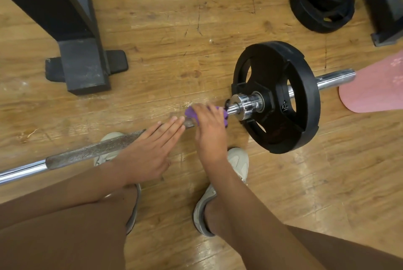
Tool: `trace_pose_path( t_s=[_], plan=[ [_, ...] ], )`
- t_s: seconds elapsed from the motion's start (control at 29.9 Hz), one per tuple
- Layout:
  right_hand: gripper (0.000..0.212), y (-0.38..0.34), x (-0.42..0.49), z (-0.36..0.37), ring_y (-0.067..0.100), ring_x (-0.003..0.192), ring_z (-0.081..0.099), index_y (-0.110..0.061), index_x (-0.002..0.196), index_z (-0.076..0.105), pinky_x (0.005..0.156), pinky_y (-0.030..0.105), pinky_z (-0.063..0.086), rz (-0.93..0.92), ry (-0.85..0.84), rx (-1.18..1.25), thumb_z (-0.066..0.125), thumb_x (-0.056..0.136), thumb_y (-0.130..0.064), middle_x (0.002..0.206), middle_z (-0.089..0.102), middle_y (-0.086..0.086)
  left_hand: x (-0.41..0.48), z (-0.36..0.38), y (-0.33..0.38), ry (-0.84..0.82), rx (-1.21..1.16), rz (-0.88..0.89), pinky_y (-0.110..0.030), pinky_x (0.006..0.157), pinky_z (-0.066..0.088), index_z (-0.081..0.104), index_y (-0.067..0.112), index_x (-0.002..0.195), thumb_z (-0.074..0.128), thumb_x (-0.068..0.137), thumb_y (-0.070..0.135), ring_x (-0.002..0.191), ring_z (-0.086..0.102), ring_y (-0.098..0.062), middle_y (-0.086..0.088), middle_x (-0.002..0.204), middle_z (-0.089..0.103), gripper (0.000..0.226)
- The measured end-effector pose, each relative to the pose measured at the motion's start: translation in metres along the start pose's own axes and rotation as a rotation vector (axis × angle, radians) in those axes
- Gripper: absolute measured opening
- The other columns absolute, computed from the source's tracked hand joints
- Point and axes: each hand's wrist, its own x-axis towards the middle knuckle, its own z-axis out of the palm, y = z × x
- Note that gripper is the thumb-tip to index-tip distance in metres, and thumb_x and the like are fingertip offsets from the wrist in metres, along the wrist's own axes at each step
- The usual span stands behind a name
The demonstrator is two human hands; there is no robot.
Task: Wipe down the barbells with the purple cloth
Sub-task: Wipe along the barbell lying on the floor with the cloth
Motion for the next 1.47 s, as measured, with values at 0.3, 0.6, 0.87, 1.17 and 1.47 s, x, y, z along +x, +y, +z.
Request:
trace_pose_path(
  t_s=[0.3,0.6,0.87,1.17,1.47],
  plan=[
    [0.040,0.011,0.030,-0.039,0.024,0.140,0.044,-0.012,0.139,0.057,0.120,0.051,0.030,0.077,0.267,0.161,0.057,0.099,-0.005,0.138,0.061,0.002,0.007,0.000,-0.015,0.002,0.014,-0.029,-0.051,0.123,0.019,0.014,0.000,0.159,0.036,0.089,0.041,0.156,0.006,-0.030,-0.017,0.168,0.004,0.084],
    [0.057,0.060,0.051,-0.039,0.021,0.153,0.023,-0.017,0.152,0.043,0.124,0.049,0.023,0.118,0.226,-0.014,0.057,0.099,0.000,0.159,0.041,0.000,0.018,-0.004,-0.029,-0.017,0.010,-0.084,-0.048,0.123,0.014,0.009,0.003,0.160,0.045,0.088,0.045,0.156,0.005,-0.028,-0.014,0.169,0.002,0.091],
    [0.052,0.052,0.042,-0.023,0.016,0.154,0.019,-0.009,0.156,0.033,0.126,0.036,0.018,0.273,0.338,0.144,0.047,0.106,-0.009,0.162,0.034,0.005,0.021,-0.003,-0.033,0.003,-0.052,-0.140,-0.045,0.122,0.014,0.009,0.007,0.161,0.039,0.091,0.054,0.156,0.009,-0.025,-0.010,0.169,0.003,0.090],
    [0.057,0.061,0.059,-0.030,0.019,0.154,0.018,-0.013,0.156,0.034,0.128,0.042,0.010,0.060,0.193,0.037,0.051,0.102,-0.005,0.162,0.033,0.002,0.022,-0.006,-0.037,-0.033,-0.043,-0.150,-0.041,0.121,0.010,0.009,0.008,0.161,0.042,0.088,0.055,0.155,0.010,-0.024,-0.009,0.169,0.003,0.094],
    [0.053,0.053,0.054,-0.030,0.023,0.154,0.019,-0.010,0.153,0.039,0.127,0.042,0.008,0.046,0.213,-0.033,0.052,0.102,-0.004,0.160,0.038,0.005,0.022,-0.007,-0.034,-0.039,-0.067,-0.136,-0.046,0.120,0.019,0.013,0.006,0.161,0.044,0.086,0.054,0.155,0.014,-0.026,-0.011,0.169,0.007,0.094]
  ],
)
